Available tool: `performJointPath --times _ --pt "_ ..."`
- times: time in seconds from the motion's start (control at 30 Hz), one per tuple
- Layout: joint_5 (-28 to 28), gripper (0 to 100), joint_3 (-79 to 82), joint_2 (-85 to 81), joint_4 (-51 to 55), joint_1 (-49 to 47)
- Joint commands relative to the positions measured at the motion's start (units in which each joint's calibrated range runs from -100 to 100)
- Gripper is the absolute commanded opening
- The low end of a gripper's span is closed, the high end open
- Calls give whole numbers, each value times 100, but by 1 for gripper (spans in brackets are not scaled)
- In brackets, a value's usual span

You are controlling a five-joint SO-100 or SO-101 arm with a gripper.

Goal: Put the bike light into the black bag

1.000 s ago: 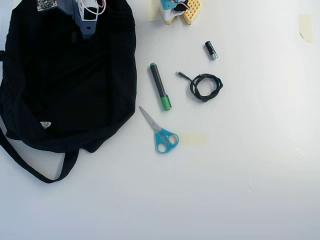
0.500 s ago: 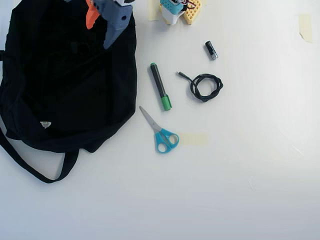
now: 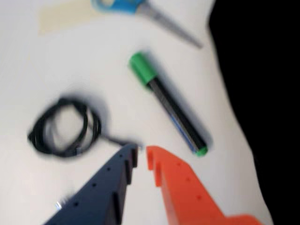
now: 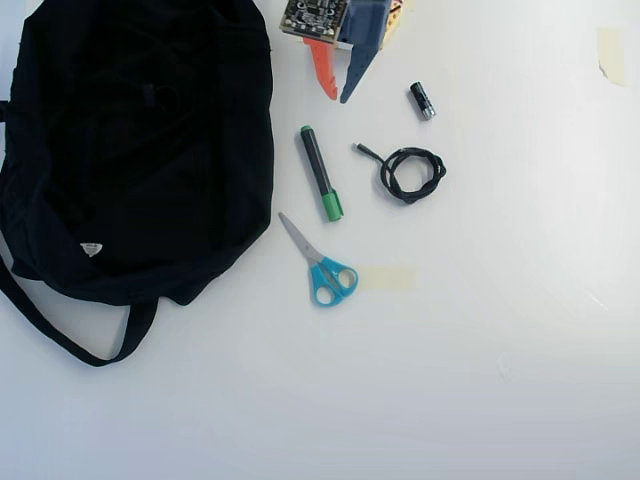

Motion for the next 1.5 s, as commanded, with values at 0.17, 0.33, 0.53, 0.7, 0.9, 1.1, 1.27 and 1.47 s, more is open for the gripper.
performJointPath --times 0.17,0.33,0.53,0.7,0.9,1.1,1.27,1.47 --pt "487 2 1538 -1264 -426 -212" --pt "456 3 3020 -2351 -891 -451" --pt "450 3 4628 -3911 -1115 -631" --pt "445 3 5545 -4882 -1098 -833" --pt "440 3 6326 -5646 -1038 -810" --pt "435 2 6596 -5911 -1090 -818" --pt "445 2 6722 -5928 -1055 -788" --pt "466 3 7530 -5861 -1382 -818"
